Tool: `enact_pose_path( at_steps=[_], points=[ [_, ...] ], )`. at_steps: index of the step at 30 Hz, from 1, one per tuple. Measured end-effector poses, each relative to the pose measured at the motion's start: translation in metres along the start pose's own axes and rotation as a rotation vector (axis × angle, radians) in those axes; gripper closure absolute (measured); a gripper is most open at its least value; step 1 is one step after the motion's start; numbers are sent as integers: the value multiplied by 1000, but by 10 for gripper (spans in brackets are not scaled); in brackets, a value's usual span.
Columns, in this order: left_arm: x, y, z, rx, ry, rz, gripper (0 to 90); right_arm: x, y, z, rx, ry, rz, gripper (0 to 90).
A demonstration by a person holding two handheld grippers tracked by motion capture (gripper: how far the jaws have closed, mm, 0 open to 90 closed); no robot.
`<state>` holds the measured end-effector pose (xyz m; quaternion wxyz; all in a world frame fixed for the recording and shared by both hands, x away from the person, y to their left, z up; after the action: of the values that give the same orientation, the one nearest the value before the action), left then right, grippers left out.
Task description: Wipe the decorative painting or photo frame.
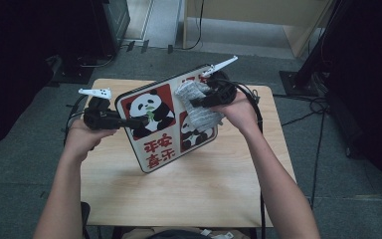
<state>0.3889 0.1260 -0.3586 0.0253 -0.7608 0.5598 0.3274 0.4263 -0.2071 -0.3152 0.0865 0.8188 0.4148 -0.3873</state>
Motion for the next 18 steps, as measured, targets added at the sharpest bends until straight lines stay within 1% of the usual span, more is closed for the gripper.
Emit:
enact_pose_path(
  at_steps=[6,18],
  points=[
    [0,0,0,0,0,1,786,4,0,6,6,-2,-13,678],
    [0,0,0,-2,-1,2,786,11,2,18,18,-6,-24,677]
  ],
)
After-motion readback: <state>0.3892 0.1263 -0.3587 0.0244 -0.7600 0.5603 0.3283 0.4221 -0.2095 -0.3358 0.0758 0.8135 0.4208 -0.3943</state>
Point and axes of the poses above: each handheld gripper's, and its own axes: x roughly forward along the jaws, z roughly out of its underside, y roughly to its right, the point moved 2 cm from there along x, roughly forward along the jaws, and after that the axes turned 3 degrees about x, right-handed, at the moved point
